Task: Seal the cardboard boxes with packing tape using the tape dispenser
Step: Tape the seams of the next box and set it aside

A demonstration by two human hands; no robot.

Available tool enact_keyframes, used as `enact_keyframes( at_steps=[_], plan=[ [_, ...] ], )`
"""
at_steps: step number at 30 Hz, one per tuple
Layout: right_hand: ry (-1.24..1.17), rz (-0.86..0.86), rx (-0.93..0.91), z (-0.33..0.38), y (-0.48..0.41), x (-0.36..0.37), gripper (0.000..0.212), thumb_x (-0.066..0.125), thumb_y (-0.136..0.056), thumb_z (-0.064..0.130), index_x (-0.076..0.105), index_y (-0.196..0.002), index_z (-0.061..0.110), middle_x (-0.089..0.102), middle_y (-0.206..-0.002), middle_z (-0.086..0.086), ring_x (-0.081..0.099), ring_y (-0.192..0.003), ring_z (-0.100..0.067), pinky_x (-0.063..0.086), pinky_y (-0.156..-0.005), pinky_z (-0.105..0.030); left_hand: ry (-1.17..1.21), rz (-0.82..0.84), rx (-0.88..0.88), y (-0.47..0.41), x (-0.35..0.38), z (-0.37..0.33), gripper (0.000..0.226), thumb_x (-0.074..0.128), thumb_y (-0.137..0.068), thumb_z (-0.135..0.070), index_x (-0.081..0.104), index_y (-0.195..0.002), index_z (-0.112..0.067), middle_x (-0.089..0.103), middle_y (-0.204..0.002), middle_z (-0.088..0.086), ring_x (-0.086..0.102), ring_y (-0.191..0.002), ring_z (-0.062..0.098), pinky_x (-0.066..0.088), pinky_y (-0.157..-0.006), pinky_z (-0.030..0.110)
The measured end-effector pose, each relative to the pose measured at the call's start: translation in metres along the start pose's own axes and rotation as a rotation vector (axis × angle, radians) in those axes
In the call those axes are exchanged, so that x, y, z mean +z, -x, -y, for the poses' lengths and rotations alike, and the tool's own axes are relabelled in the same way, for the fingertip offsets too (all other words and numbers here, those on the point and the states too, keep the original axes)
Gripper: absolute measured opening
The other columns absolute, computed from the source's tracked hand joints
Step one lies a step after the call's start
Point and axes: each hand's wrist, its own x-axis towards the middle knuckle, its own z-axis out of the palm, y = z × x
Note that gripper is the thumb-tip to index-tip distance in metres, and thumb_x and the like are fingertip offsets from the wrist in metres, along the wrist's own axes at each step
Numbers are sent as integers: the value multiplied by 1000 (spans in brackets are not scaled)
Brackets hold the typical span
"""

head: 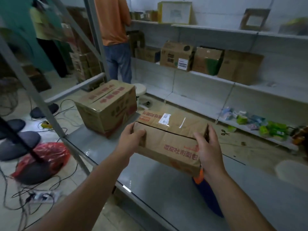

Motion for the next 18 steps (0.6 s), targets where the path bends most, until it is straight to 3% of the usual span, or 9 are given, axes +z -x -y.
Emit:
enact_keyframes(
  at_steps=[4,8,10,14,18],
  plan=[
    [-20,-5,26,-18,-49,28,43,58,-90,35,48,-131,41,68,-114,6,73,-87,-17,60,-77,-48,-48,13,-10,-56,0,2,44,59,-93,-24,51,-136,-25,58,-125,1,58,-104,18,52,-85,39],
    [-99,-65,83,-27,-82,51,33,56,-94,23,55,-125,33,69,-110,6,72,-81,-11,60,-64,-34,-84,47,-50,-103,0,0,39,58,-93,-22,53,-132,-24,59,-113,-5,57,-96,11,49,-70,29],
    [-114,-81,102,-27,-95,61,28,56,-93,19,60,-116,35,70,-109,5,72,-85,-14,60,-67,-38,-88,78,-64,-122,-3,1,35,57,-95,-20,56,-129,-24,60,-109,-9,56,-92,5,45,-65,24],
    [-121,-120,114,-37,-119,77,38,55,-93,12,56,-128,29,69,-114,5,71,-89,-13,57,-60,-30,-95,129,-66,-162,-10,12,32,56,-96,-19,57,-129,-23,62,-114,-5,58,-94,9,48,-66,24],
    [-98,-245,136,-52,-124,94,40,54,-93,8,57,-128,28,69,-115,5,69,-100,-19,55,-64,-28,-65,246,-80,-200,-18,26,29,56,-97,-20,61,-125,-22,63,-111,-6,58,-97,8,46,-68,24]
  ],
)
